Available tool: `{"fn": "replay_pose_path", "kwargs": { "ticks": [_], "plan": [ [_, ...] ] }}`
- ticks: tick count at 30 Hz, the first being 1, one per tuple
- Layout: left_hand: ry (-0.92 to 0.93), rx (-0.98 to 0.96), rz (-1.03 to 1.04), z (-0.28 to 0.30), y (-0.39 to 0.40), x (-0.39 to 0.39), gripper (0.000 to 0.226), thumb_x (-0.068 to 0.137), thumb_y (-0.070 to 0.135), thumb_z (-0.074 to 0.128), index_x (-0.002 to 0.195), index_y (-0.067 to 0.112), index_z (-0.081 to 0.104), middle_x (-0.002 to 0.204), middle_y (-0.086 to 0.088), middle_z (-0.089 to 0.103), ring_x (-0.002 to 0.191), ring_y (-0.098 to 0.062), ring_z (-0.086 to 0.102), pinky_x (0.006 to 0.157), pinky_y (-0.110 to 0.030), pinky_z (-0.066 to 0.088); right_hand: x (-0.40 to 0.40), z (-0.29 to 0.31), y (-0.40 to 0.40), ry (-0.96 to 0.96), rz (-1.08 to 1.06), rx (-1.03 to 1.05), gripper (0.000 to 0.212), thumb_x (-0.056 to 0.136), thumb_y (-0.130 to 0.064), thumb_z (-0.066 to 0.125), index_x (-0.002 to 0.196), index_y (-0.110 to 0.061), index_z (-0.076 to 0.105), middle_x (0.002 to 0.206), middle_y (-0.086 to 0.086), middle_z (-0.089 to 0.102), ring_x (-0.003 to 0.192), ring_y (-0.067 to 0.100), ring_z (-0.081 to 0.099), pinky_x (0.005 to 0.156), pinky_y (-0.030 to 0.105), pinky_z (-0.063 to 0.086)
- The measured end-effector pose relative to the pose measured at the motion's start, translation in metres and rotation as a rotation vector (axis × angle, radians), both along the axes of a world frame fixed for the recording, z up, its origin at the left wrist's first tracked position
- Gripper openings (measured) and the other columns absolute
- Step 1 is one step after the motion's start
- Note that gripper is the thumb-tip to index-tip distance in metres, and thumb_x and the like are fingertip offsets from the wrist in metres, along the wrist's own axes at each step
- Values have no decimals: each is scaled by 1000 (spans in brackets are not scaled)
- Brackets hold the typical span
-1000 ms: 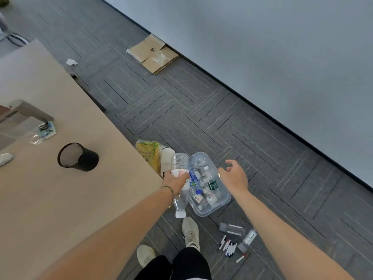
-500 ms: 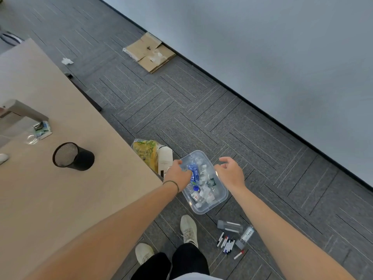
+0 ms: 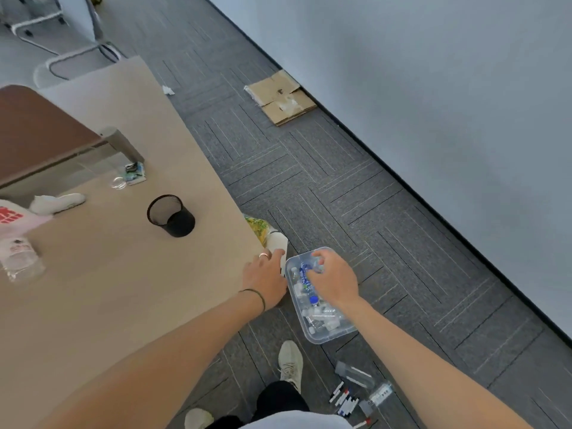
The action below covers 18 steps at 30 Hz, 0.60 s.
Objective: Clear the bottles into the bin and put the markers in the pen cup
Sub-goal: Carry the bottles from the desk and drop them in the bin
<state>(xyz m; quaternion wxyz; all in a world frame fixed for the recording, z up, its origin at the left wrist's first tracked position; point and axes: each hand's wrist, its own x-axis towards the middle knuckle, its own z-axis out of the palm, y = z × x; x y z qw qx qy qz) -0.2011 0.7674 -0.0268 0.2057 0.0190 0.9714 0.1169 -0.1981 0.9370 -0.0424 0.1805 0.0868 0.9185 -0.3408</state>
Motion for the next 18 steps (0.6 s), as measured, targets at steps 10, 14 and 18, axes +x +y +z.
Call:
{"fn": "replay_pose_path", "kwargs": {
  "ticks": [10,14,18],
  "plan": [
    [49,-75,216,21,-159,73,59,94,25,52,150,24,34,137,-7,50,117,-27,55,96,-39,47,25,37,-175,99,447,127,50,90,-38,65,137,-27,54,132,1,62,117,23,59,100,39,49],
    [72,-60,319,32,-237,112,59,94,24,52,150,24,33,141,-8,47,122,-28,52,98,-39,44,48,51,-255,151,552,113,52,88,-38,64,137,-25,54,131,2,62,115,24,61,95,40,51],
    [91,-54,394,41,-315,151,58,93,22,50,149,23,34,140,-8,47,125,-29,50,100,-40,42,78,63,-333,196,651,143,52,88,-38,61,138,-25,55,130,2,62,116,25,60,94,39,50]
  ]
}}
